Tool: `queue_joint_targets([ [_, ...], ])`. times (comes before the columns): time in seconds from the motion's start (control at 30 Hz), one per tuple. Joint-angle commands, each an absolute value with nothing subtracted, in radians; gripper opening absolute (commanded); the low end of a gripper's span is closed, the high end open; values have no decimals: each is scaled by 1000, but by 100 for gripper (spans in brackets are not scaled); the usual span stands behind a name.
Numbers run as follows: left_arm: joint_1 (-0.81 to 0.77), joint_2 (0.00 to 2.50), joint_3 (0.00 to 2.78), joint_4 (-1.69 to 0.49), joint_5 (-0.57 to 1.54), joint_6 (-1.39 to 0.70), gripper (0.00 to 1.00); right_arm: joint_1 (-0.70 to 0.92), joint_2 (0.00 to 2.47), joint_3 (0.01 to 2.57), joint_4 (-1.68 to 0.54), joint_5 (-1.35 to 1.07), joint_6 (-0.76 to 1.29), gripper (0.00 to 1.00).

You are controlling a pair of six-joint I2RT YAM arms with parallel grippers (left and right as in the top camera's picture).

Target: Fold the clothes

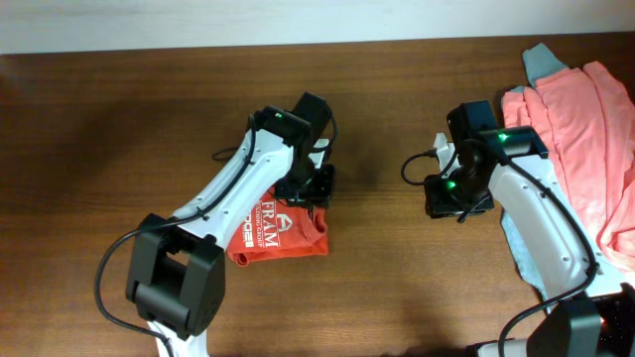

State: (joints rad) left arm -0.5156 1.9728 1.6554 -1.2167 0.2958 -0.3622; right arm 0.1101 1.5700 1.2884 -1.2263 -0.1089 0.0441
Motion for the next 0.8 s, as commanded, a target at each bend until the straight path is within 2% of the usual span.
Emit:
queue_joint_targets([
  [0.0, -424, 1966, 1717, -1262, 281, -305, 28, 105, 1566, 1297, -1227, -125, 33, 46],
  [0.07, -371, 1953, 1740, -1295, 226, -297, 28, 105, 1566, 1297, -1225, -201, -14, 46],
  [0.13, -289, 1935, 1751, -1324, 110, -297, 29, 105, 1566, 1297, -1225, -416, -142, 46],
  [0.2, -238, 1934, 1750, -1329, 80, -297, 29, 108, 1566, 1297, -1227, -606, -227, 45],
  [0.33, -172, 1946, 1743, -1327, 83, -289, 29, 157, 1566, 1297, -1201, -815, -284, 45],
  [0.47, -160, 1950, 1715, -1353, 88, -257, 28, 259, 1581, 1297, -1108, -902, -253, 41],
  [0.57, -160, 1950, 1664, -1363, 84, -252, 28, 358, 1631, 1297, -962, -910, -120, 41],
  [0.77, -160, 1951, 1526, -1272, 88, -252, 29, 480, 1783, 1297, -761, -934, -16, 41],
])
